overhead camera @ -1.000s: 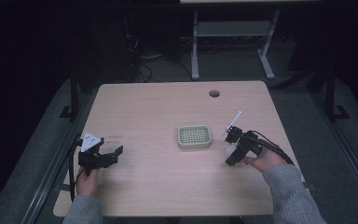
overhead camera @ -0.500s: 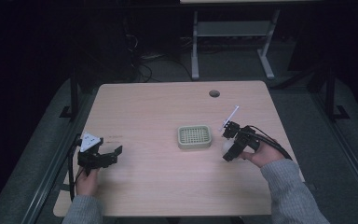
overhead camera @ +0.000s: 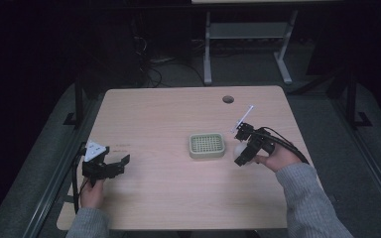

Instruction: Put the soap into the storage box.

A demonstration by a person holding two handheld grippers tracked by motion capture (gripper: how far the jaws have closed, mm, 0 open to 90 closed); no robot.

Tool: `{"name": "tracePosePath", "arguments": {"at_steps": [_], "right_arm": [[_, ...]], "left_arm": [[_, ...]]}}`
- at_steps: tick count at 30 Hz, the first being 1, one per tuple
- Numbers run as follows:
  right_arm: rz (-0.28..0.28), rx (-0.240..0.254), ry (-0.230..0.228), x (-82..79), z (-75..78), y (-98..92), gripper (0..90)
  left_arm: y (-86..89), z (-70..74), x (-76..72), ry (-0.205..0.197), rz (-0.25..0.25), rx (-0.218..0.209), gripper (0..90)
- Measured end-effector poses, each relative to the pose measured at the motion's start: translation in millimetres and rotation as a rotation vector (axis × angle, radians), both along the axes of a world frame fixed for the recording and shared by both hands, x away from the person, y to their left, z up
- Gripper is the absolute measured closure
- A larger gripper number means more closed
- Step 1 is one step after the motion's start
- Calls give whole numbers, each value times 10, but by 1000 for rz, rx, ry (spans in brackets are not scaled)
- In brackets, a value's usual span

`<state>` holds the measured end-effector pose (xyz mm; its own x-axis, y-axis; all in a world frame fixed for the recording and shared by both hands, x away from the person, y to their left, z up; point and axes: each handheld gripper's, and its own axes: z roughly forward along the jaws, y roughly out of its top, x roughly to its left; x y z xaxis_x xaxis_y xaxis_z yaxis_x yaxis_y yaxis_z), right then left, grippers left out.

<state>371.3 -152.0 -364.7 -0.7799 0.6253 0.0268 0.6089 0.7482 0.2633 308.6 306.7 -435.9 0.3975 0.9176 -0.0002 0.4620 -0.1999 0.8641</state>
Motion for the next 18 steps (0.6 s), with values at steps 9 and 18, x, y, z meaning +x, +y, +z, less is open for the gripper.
{"name": "tracePosePath", "arguments": {"at_steps": [9,18], "right_arm": [[0,10,-1,79,57,37,236],[9,11,-5,162,95,106,235]], "left_arm": [[0,1,1,-1,1,-1,148],[-22,-1,1,4,-7,2,148]]}}
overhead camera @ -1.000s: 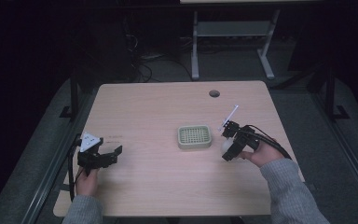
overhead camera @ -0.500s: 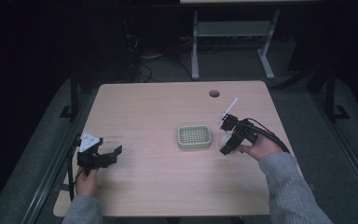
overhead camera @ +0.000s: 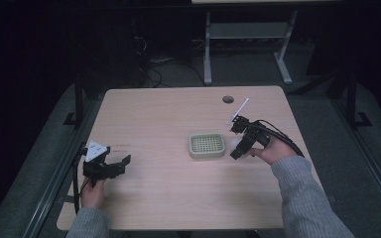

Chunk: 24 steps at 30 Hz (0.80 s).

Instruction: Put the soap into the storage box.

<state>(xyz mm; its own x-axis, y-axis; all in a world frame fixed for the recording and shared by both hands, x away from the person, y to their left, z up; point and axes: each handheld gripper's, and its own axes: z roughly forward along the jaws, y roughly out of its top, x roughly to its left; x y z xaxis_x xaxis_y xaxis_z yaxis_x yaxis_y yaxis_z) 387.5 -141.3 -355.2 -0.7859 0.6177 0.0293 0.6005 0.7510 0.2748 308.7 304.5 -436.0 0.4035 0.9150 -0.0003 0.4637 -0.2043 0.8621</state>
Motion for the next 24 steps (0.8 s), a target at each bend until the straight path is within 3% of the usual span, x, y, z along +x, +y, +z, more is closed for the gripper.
{"name": "tracePosePath", "arguments": {"at_steps": [24], "right_arm": [[23,6,12,122,59,162,236]], "left_arm": [[-11,-2,4,0,-9,0,148]]}}
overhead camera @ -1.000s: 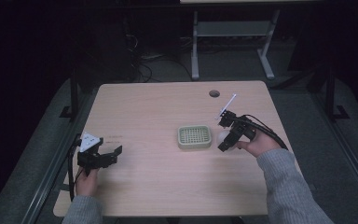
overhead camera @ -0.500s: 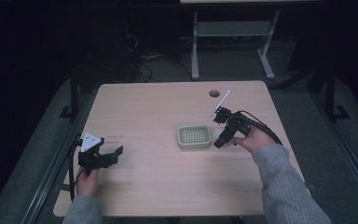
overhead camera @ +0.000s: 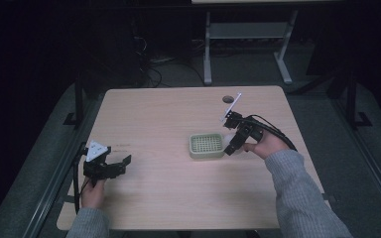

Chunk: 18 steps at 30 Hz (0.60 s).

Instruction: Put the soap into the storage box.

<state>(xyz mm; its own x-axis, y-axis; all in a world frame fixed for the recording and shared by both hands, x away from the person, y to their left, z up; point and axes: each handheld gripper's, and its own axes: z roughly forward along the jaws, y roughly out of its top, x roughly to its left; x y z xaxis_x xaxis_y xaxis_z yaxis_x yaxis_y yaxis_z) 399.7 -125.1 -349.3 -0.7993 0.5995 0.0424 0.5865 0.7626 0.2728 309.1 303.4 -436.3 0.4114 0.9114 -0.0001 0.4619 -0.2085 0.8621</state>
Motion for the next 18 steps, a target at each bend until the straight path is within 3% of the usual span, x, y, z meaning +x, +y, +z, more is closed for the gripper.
{"name": "tracePosePath", "arguments": {"at_steps": [18], "right_arm": [[16,-8,15,104,6,158,236]], "left_arm": [[1,5,1,-1,1,0,148]]}}
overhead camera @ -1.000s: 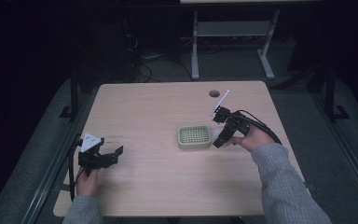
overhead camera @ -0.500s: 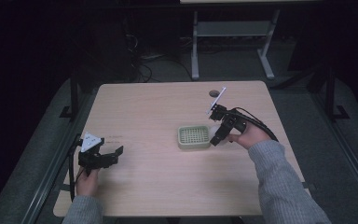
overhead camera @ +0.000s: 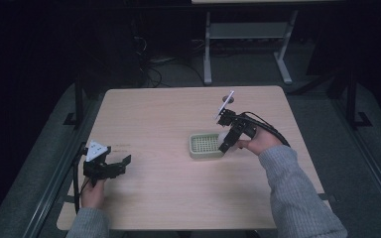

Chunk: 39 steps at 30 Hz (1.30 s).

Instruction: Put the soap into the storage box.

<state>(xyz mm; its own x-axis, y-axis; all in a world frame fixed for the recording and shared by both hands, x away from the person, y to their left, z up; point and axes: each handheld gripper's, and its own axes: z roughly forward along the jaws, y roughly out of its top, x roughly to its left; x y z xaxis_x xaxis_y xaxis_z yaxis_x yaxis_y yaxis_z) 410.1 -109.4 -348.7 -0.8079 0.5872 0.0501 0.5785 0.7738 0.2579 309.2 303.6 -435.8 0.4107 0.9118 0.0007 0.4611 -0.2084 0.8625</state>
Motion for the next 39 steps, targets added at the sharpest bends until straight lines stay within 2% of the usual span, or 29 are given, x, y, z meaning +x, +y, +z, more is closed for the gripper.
{"name": "tracePosePath", "arguments": {"at_steps": [17,27,39], "right_arm": [[32,2,0,87,65,219,236],[47,-17,4,157,81,344,235],[48,-22,23,276,4,474,235]], "left_arm": [[6,2,3,-3,4,-2,148],[7,3,3,-2,7,-6,148],[10,2,5,0,5,7,148]]}}
